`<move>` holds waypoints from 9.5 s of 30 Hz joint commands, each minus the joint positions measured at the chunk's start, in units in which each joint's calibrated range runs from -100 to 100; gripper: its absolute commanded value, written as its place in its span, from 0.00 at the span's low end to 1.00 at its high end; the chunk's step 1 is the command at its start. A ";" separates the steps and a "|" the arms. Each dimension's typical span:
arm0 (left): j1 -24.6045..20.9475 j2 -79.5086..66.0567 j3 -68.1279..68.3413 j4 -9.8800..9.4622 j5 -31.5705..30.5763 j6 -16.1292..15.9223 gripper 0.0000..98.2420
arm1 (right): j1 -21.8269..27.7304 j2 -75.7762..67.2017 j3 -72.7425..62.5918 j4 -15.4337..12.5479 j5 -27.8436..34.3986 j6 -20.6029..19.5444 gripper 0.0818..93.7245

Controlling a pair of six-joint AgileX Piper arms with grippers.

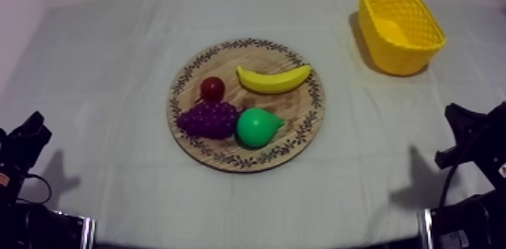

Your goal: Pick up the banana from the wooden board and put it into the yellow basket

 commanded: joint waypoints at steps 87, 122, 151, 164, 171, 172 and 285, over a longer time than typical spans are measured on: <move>0.02 -0.05 -0.01 0.03 0.00 0.02 0.00 | 2.02 43.12 -47.86 -0.93 12.52 4.97 0.01; 0.02 -0.05 -0.01 0.03 0.00 0.01 0.00 | -12.70 80.41 -81.81 -15.23 36.27 21.86 0.01; 0.02 -0.05 -0.01 0.03 0.00 0.03 0.00 | -16.38 91.54 -85.59 -12.18 35.73 19.44 0.43; 0.02 -0.05 -0.01 0.03 0.00 -0.01 0.00 | -17.96 93.44 -85.58 -10.15 34.75 19.17 0.63; 0.02 -0.05 -0.01 0.03 0.00 -0.02 0.00 | -19.40 95.93 -85.88 -9.85 33.95 19.31 0.62; 0.02 -0.05 -0.01 0.03 0.00 0.01 0.00 | -19.70 96.66 -86.03 -9.76 33.89 19.30 0.61; 0.02 -0.05 -0.01 0.03 0.00 0.01 0.00 | 0.60 117.27 -108.36 19.80 29.82 -12.63 0.02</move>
